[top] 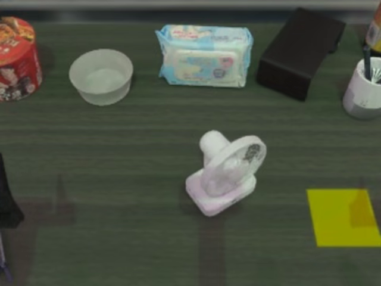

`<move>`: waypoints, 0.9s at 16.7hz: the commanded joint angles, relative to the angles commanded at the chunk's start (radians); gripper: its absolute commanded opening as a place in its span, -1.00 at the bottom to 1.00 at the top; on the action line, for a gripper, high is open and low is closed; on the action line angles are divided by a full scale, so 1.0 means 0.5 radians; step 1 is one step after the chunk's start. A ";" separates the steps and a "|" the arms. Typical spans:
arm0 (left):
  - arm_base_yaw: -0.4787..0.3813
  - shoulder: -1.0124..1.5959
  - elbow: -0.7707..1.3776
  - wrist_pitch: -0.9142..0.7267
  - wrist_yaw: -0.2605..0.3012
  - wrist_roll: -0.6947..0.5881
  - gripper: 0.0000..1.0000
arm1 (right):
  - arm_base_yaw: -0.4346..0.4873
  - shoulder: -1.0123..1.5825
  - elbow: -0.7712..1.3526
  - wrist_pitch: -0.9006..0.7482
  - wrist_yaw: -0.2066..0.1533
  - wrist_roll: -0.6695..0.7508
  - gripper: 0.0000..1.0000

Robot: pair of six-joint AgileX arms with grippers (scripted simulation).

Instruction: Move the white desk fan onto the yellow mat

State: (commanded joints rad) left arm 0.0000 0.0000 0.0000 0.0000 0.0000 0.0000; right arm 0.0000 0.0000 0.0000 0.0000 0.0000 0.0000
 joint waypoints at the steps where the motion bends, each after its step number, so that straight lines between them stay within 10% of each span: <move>1: 0.000 0.000 0.000 0.000 0.000 0.000 1.00 | 0.000 0.000 0.000 0.000 0.000 0.000 1.00; 8: 0.000 0.000 0.000 0.000 0.000 0.000 1.00 | 0.113 0.412 0.305 -0.390 0.075 0.263 1.00; 15: 0.000 0.000 0.000 0.000 0.000 0.000 1.00 | 0.433 1.515 1.331 -1.276 0.177 1.113 1.00</move>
State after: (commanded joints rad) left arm 0.0000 0.0000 0.0000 0.0000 0.0000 0.0000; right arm 0.2167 0.7573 0.6657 -0.6381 0.0886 0.5563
